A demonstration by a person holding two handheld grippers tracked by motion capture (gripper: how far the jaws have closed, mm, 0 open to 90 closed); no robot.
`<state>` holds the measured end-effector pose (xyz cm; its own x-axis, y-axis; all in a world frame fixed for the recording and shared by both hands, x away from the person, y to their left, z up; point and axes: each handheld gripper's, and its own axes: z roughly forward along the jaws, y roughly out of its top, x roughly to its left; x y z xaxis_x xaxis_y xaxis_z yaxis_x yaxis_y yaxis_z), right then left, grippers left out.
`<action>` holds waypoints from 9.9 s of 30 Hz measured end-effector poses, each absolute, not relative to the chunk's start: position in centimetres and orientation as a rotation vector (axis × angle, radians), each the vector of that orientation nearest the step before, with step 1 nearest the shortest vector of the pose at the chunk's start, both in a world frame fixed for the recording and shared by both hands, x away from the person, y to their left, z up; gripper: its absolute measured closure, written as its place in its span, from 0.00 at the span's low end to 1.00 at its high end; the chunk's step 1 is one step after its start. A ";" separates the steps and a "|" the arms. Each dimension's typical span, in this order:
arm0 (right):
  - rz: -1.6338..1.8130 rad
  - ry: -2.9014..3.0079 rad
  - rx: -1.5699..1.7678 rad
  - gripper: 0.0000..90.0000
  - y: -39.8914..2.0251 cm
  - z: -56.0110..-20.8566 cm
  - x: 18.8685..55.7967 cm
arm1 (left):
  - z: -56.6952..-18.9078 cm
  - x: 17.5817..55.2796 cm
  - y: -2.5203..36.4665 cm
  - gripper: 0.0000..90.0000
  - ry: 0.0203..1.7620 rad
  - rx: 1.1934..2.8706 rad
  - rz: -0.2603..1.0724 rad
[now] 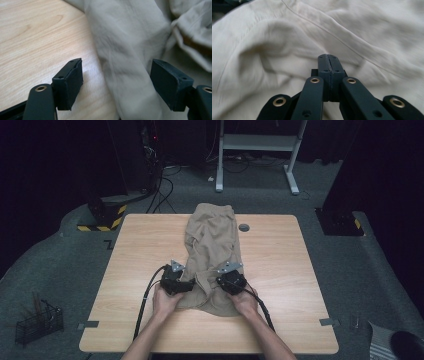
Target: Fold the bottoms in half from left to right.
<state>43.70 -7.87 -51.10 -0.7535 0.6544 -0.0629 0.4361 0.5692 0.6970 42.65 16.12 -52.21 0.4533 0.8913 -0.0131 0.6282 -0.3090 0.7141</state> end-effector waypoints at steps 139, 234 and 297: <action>0.950 2.261 1.213 0.71 -13.9 -50.4 46.8 | -50.4 45.8 14.6 0.71 1.220 1.980 0.294; 0.980 2.323 1.155 0.59 -16.0 -50.8 40.7 | -51.6 38.4 19.4 0.63 1.208 2.025 0.427; 0.932 2.365 1.040 0.76 -15.6 -50.3 40.4 | -49.6 39.5 17.2 0.72 1.005 2.164 0.457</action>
